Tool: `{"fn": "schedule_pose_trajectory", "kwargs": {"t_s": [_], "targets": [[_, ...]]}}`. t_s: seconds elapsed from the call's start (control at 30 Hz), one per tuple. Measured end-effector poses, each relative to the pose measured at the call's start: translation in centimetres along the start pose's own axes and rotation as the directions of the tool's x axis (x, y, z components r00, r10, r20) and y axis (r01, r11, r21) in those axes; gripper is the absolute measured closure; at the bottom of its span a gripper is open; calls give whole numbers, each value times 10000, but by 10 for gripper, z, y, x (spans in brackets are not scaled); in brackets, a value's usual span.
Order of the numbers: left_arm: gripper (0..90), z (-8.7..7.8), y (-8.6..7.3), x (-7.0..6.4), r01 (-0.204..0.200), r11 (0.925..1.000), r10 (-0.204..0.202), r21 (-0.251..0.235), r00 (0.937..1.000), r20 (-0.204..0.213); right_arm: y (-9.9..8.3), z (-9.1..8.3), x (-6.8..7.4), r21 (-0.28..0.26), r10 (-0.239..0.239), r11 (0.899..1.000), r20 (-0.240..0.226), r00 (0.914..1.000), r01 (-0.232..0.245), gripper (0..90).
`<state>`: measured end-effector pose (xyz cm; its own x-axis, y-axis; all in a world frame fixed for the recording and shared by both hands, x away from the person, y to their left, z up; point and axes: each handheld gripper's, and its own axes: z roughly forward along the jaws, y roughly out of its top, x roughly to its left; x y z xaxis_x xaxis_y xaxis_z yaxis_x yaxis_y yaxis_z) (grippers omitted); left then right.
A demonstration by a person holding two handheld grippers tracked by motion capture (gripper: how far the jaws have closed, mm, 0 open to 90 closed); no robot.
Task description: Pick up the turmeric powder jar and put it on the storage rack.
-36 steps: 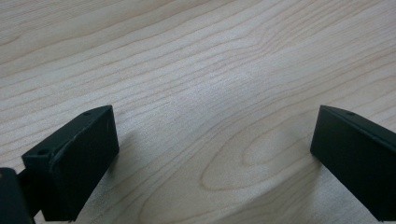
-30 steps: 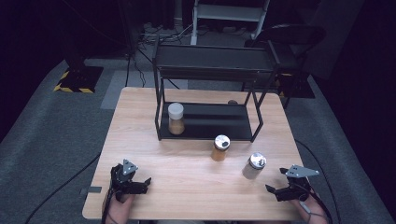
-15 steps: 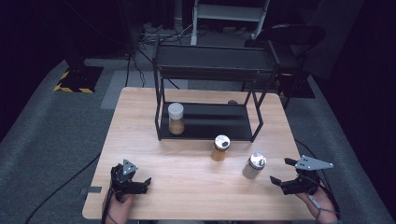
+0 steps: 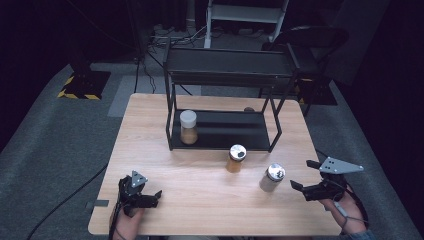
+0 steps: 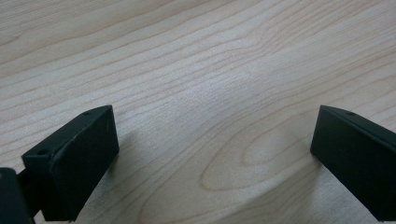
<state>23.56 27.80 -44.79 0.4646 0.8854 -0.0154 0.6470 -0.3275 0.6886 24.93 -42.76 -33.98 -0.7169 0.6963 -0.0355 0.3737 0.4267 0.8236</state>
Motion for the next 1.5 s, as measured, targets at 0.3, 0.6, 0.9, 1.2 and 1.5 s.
{"fn": "schedule_pose_trajectory", "kwargs": {"t_s": [0.3, 0.6, 0.9, 1.2, 1.5], "targets": [[9, 0, 0, 0, 7, 10000, -7, 4, 10000, 1, 24, 1, 6, -134, -176, 9998, 60, 9998, 177, 22], [8, 0, 0, 0, 2, 10000, -2, 0, 10000, 2, 46, 15, 11, -227, -266, 9994, -75, 9996, 264, 23], [8, 0, 0, 0, 4, 10000, -4, 0, 10000, 1, 73, 38, 22, -180, -542, 9984, -295, 9981, 536, 25], [8, 0, 0, 0, 10, 10000, -10, 1, 10000, 5, 93, 68, 29, 109, -566, 9983, -308, 9979, 570, 26], [7, 0, 0, 0, 2, 10000, -2, -19, 10000, 4, 110, 96, 39, 537, -635, 9964, -295, 9975, 650, 26]]}}
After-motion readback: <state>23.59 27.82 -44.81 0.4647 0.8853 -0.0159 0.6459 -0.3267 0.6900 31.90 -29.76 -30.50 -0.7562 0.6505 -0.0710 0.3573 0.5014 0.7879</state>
